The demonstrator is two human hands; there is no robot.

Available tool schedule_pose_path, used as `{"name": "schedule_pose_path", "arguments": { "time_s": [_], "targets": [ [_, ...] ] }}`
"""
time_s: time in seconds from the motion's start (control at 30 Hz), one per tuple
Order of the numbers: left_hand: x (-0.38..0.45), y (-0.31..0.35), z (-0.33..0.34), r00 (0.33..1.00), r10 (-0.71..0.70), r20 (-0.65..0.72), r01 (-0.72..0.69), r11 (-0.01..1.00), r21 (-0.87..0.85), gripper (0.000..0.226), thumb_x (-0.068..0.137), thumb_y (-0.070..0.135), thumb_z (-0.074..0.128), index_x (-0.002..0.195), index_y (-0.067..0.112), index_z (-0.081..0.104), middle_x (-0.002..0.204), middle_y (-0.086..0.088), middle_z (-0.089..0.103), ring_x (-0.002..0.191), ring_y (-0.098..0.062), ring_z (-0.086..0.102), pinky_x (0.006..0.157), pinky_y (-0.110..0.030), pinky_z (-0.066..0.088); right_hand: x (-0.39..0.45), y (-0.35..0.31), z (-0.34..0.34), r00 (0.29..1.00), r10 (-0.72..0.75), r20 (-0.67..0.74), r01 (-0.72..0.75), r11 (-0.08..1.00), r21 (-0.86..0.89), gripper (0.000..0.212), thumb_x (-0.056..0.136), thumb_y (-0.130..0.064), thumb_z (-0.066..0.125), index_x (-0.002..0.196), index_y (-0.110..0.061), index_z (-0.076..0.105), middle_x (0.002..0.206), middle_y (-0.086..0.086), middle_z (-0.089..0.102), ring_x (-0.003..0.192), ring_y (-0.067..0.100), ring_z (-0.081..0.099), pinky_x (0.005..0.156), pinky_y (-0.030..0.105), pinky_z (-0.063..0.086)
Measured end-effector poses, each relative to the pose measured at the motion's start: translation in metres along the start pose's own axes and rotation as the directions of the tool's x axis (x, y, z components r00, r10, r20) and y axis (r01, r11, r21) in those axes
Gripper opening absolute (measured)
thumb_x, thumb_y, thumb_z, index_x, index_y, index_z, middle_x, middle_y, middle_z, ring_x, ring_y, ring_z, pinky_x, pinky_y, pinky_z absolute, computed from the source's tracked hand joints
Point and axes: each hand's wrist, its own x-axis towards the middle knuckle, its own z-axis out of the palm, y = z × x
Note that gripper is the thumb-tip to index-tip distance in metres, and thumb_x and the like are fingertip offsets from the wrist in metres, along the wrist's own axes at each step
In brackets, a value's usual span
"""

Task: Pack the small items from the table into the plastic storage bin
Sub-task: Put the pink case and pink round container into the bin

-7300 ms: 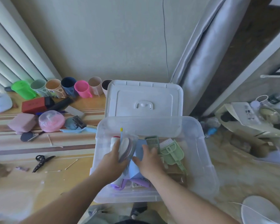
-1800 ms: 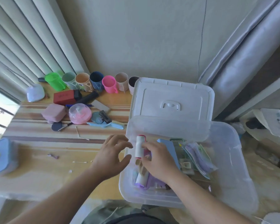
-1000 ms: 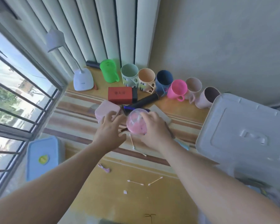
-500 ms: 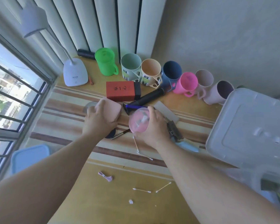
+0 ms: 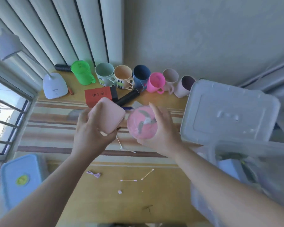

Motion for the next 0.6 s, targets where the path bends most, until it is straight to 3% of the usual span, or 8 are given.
{"name": "schedule_pose_path", "arguments": {
  "time_s": [0.1,0.23,0.37,0.47,0.6],
  "targets": [
    [-0.015,0.053,0.022,0.992,0.117,0.052,-0.117,0.993,-0.014,0.107,0.067,0.033,0.089,0.153,0.047,0.027,0.141,0.001,0.038,0.122,-0.026,0.047,0.090,-0.037,0.043,-0.039,0.012,-0.055,0.994,-0.010,-0.109,0.007,1.000,-0.027,0.122,0.061,-0.039,0.097,0.160,-0.027,0.027,0.147,0.002,0.038,0.132,0.008,0.039,0.106,0.028,0.041],
    [-0.041,0.130,0.060,0.953,0.284,0.102,-0.278,0.958,-0.076,0.108,0.065,0.033,0.090,0.154,0.043,0.029,0.143,-0.004,0.040,0.123,-0.029,0.048,0.094,-0.038,0.045,-0.103,0.047,-0.128,0.970,0.043,-0.241,-0.052,0.998,-0.033,0.123,0.061,-0.033,0.098,0.160,-0.027,0.026,0.147,0.000,0.038,0.132,-0.007,0.033,0.107,0.016,0.036],
    [-0.082,0.205,0.100,0.894,0.429,0.132,-0.418,0.903,-0.103,0.107,0.064,0.034,0.089,0.155,0.036,0.032,0.138,-0.002,0.043,0.119,-0.026,0.048,0.090,-0.034,0.044,-0.177,0.098,-0.187,0.928,0.125,-0.351,-0.137,0.990,-0.010,0.122,0.061,-0.039,0.099,0.161,-0.022,0.029,0.146,-0.002,0.039,0.127,0.001,0.042,0.105,0.014,0.037],
    [-0.118,0.250,0.131,0.846,0.496,0.195,-0.475,0.868,-0.144,0.107,0.064,0.038,0.089,0.155,0.035,0.033,0.138,-0.002,0.045,0.120,-0.025,0.049,0.092,-0.039,0.048,-0.231,0.139,-0.223,0.909,0.218,-0.356,-0.240,0.971,-0.018,0.126,0.060,-0.037,0.101,0.161,-0.024,0.027,0.142,-0.007,0.038,0.121,0.004,0.044,0.103,0.010,0.035],
    [-0.170,0.293,0.174,0.768,0.564,0.305,-0.541,0.825,-0.164,0.109,0.065,0.041,0.086,0.157,0.041,0.027,0.141,0.000,0.041,0.120,-0.027,0.051,0.094,-0.045,0.051,-0.293,0.193,-0.259,0.872,0.386,-0.302,-0.395,0.918,0.034,0.122,0.061,-0.046,0.098,0.158,-0.033,0.026,0.144,-0.009,0.037,0.126,0.010,0.043,0.109,0.033,0.043]
  ]
}}
